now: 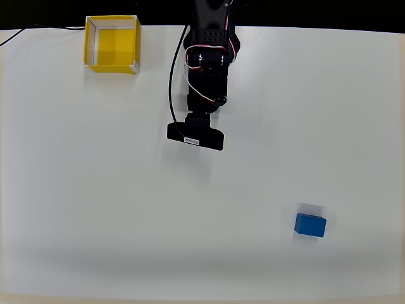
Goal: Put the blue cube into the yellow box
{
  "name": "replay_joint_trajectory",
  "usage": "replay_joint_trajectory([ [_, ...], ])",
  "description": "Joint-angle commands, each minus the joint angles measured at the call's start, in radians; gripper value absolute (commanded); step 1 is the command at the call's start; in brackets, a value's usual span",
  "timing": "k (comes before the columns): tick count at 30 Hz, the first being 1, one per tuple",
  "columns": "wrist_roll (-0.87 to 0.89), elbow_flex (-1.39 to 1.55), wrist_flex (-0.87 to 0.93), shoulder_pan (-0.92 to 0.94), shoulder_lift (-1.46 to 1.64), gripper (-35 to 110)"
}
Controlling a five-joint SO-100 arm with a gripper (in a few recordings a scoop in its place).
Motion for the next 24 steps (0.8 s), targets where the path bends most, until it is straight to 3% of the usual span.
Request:
replay_joint_trajectory([
  [1,-0.043,0.026,0.015,-0.002,0.02,1],
  [13,-0.103,0.026,0.006,-0.014,0.002,0],
  [17,-0.147,-0.054,-0.127,-0.037,-0.138,4],
  [24,-0.144,-0.445,-0.351,-0.12,-0.502,19],
])
